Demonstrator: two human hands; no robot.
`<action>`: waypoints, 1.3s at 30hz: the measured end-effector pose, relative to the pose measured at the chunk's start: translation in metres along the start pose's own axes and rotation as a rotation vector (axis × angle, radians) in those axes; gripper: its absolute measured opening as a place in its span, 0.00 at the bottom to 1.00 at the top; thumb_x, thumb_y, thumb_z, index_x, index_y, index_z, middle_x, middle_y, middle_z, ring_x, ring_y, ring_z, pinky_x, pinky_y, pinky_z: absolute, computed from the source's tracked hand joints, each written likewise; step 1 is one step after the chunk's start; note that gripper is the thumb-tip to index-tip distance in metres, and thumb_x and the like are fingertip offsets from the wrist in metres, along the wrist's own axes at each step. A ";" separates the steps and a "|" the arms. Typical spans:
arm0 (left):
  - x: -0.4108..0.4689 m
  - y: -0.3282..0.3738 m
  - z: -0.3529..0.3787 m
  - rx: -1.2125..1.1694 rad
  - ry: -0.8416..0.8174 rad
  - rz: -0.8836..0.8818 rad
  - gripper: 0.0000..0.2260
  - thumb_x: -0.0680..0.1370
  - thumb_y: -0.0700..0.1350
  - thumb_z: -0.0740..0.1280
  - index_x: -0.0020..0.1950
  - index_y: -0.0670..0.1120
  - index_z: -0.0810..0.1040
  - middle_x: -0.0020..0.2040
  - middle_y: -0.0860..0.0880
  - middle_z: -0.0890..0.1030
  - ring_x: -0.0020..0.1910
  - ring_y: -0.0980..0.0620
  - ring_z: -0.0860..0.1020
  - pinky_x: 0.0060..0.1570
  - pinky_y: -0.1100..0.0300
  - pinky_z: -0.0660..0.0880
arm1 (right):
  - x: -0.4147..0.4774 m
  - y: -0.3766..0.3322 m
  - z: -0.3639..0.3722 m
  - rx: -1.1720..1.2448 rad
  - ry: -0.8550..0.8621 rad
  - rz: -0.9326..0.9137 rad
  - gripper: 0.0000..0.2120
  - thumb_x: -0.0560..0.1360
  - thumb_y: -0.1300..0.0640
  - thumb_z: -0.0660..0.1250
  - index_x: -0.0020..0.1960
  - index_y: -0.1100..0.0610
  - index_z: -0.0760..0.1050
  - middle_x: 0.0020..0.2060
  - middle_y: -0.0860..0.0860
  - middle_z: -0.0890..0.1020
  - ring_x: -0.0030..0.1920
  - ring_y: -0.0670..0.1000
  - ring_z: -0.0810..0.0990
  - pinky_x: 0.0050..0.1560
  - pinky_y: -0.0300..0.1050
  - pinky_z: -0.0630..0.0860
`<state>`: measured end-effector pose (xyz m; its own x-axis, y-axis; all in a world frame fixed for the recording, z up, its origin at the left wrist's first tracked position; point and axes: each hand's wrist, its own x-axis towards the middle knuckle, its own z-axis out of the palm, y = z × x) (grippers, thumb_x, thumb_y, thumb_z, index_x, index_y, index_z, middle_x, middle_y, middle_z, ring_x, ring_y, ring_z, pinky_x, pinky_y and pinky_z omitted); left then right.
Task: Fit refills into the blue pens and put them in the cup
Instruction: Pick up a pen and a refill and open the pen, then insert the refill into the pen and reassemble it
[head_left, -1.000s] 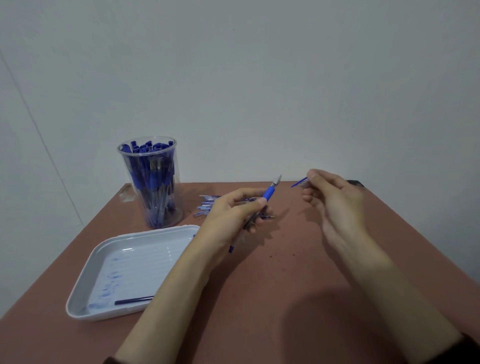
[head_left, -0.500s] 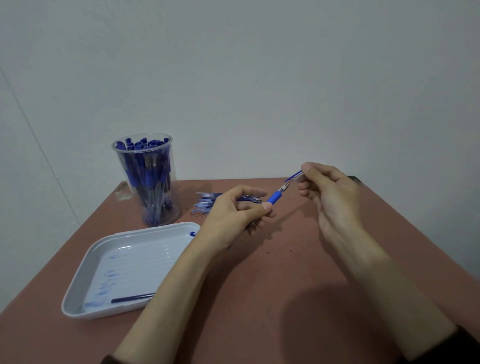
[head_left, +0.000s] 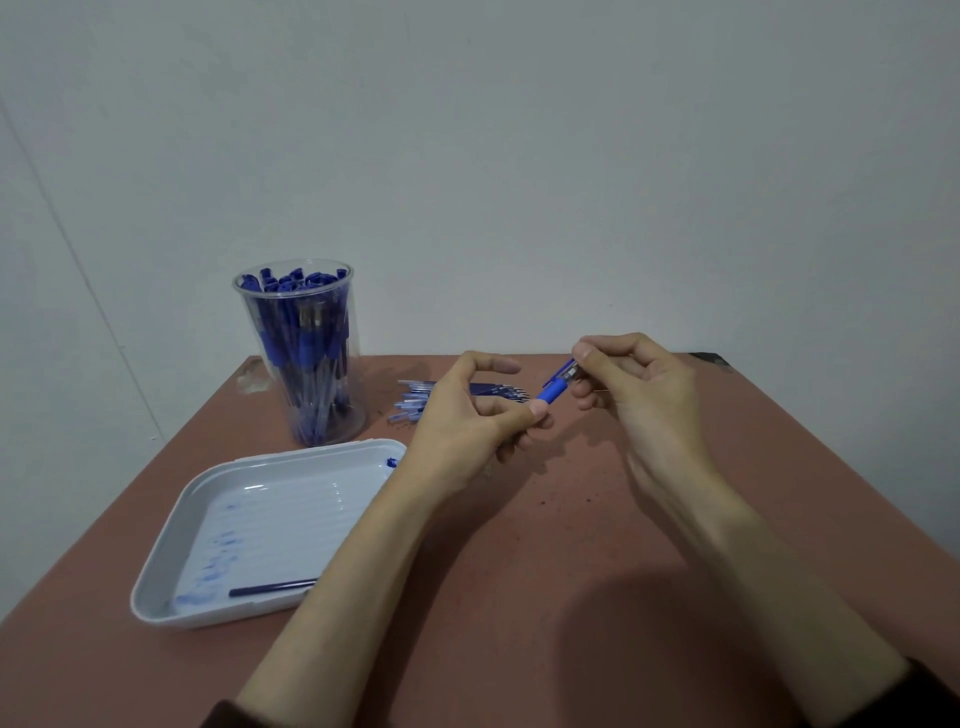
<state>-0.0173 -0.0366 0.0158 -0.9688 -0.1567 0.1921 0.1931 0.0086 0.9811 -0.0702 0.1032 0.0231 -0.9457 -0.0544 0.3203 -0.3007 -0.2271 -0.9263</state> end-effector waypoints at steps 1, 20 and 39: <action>-0.001 0.000 0.000 0.001 0.006 0.005 0.14 0.73 0.35 0.70 0.53 0.45 0.69 0.30 0.47 0.82 0.22 0.55 0.72 0.24 0.65 0.68 | -0.001 0.001 0.000 0.008 -0.001 0.000 0.02 0.75 0.65 0.69 0.44 0.59 0.78 0.29 0.51 0.81 0.28 0.47 0.77 0.32 0.37 0.75; -0.010 0.005 -0.014 0.437 0.266 0.203 0.13 0.74 0.48 0.70 0.57 0.52 0.74 0.42 0.55 0.84 0.43 0.59 0.80 0.46 0.63 0.75 | -0.016 0.001 0.030 -0.125 -0.077 -0.070 0.16 0.76 0.63 0.68 0.55 0.44 0.70 0.34 0.54 0.83 0.36 0.57 0.80 0.45 0.56 0.79; -0.007 -0.001 -0.130 0.587 0.664 0.334 0.41 0.70 0.41 0.74 0.75 0.56 0.54 0.58 0.58 0.71 0.60 0.46 0.73 0.58 0.50 0.72 | 0.058 -0.027 0.203 -0.551 -0.327 -0.536 0.09 0.77 0.62 0.65 0.56 0.55 0.72 0.36 0.51 0.78 0.44 0.53 0.75 0.46 0.46 0.72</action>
<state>0.0094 -0.1640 0.0104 -0.5562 -0.5845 0.5907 0.1606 0.6218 0.7665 -0.0922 -0.0908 0.1068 -0.5997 -0.3732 0.7079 -0.7971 0.2009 -0.5694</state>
